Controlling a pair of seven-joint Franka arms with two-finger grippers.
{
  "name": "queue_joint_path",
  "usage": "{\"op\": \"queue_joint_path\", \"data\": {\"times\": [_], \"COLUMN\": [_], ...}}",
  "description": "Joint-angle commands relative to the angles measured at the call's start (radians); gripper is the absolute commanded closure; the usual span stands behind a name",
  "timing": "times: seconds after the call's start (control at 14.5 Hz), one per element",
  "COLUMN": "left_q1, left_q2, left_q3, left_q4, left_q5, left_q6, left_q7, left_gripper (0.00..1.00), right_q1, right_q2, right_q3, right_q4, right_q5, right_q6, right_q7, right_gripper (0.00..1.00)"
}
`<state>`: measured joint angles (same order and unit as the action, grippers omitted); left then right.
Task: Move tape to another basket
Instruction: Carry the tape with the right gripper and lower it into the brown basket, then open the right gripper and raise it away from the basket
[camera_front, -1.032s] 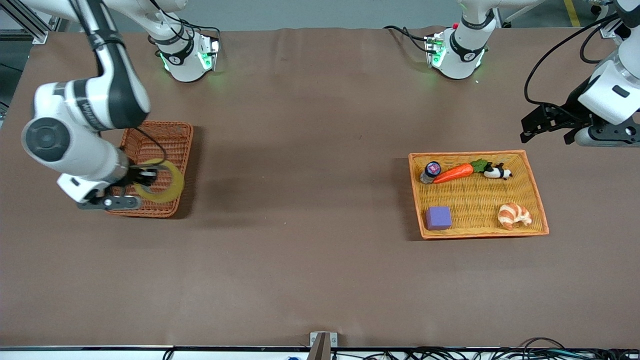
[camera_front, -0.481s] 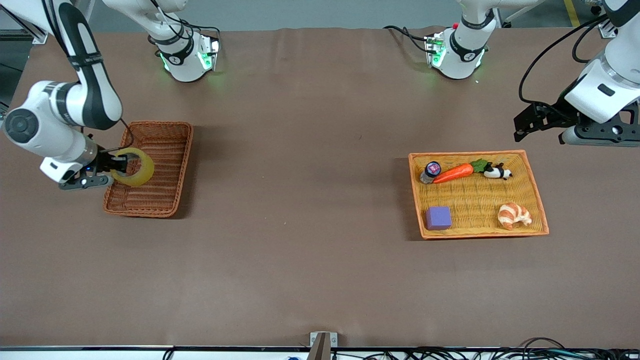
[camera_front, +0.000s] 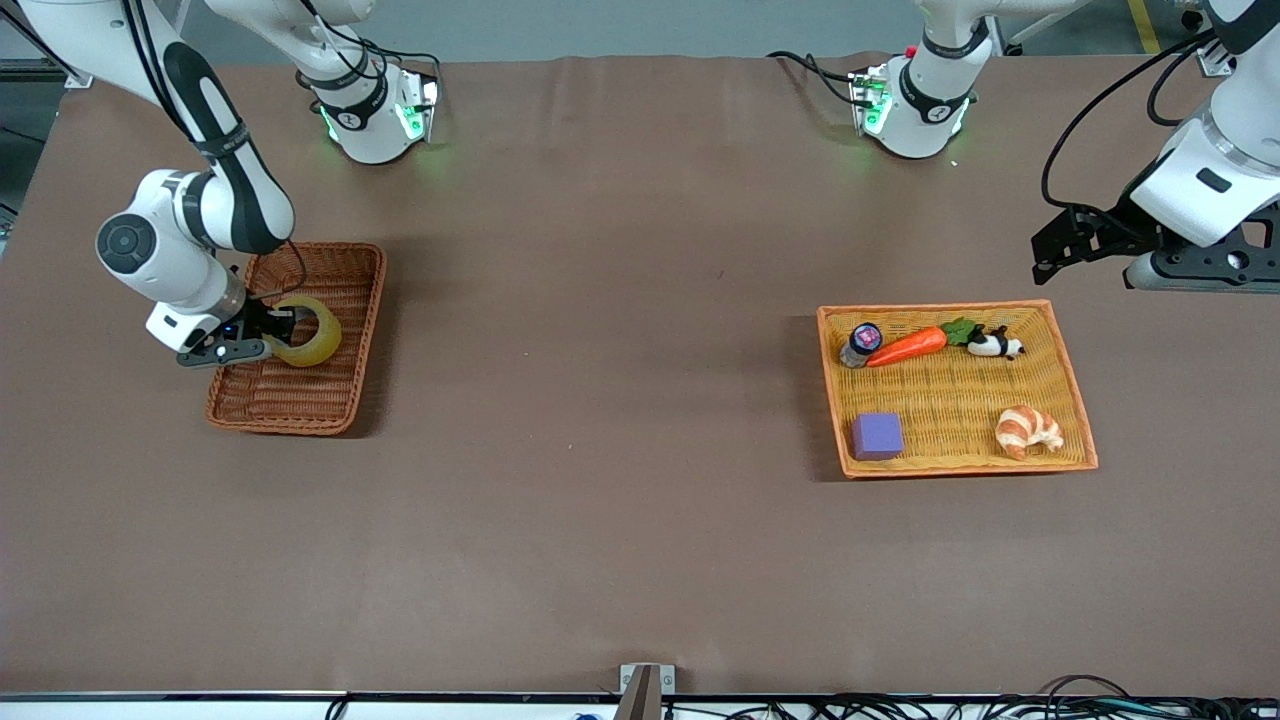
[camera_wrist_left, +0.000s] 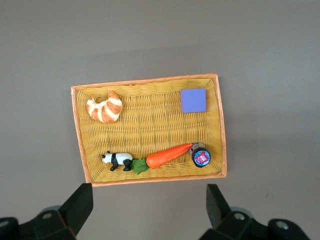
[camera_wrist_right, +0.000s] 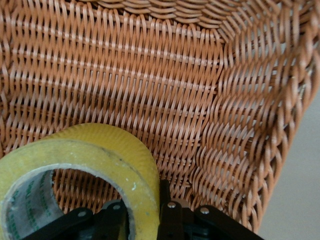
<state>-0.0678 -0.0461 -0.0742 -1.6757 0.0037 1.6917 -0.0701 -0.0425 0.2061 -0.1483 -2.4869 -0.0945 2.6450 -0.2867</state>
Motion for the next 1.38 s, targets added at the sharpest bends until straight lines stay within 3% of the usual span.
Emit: {"op": "queue_joint_path", "data": {"times": [0.0,0.07,0.14,0.28,0.62,0.83,1.17,1.31], "left_q1": [0.005,0.005,0.003,0.003,0.003,0.002,0.002,0.000], "left_q2": [-0.011,-0.011,-0.011,-0.011,-0.005,-0.005,-0.003,-0.003], "left_q3": [-0.004,-0.004,-0.004,-0.004,-0.006,-0.006,-0.006,-0.007], "left_q4": [0.004,0.004,0.004,0.004,0.004,0.004,0.005,0.005], "left_q5": [0.018,0.018,0.018,0.018,0.018,0.016,0.016,0.016], "left_q6": [-0.003,-0.003,-0.004,-0.004,-0.004,-0.004,-0.004,-0.004], "left_q7": [0.010,0.010,0.007,0.006,0.000,-0.007,-0.008,-0.010], "left_gripper": [0.00,0.00,0.00,0.00,0.00,0.00,0.00,0.00], "right_q1": [0.007,0.010,0.012,0.012,0.019,0.015,0.019,0.019], "right_q2": [-0.001,-0.001,-0.005,-0.023,-0.062,-0.119,-0.119,-0.134], "right_q3": [0.004,0.006,0.007,0.013,0.018,0.049,0.064,0.067], "right_q4": [-0.006,0.000,0.015,0.087,0.483,0.598,0.945,1.005], "right_q5": [0.021,0.021,0.021,0.022,0.099,0.099,0.098,0.098], "right_q6": [0.010,0.003,-0.008,-0.086,-0.589,-0.699,-1.023,-1.126], "right_q7": [-0.016,-0.009,-0.005,-0.003,0.130,0.299,0.304,0.305], "right_gripper": [0.61,0.25,0.00,0.00,0.00,0.00,0.00,0.00]}}
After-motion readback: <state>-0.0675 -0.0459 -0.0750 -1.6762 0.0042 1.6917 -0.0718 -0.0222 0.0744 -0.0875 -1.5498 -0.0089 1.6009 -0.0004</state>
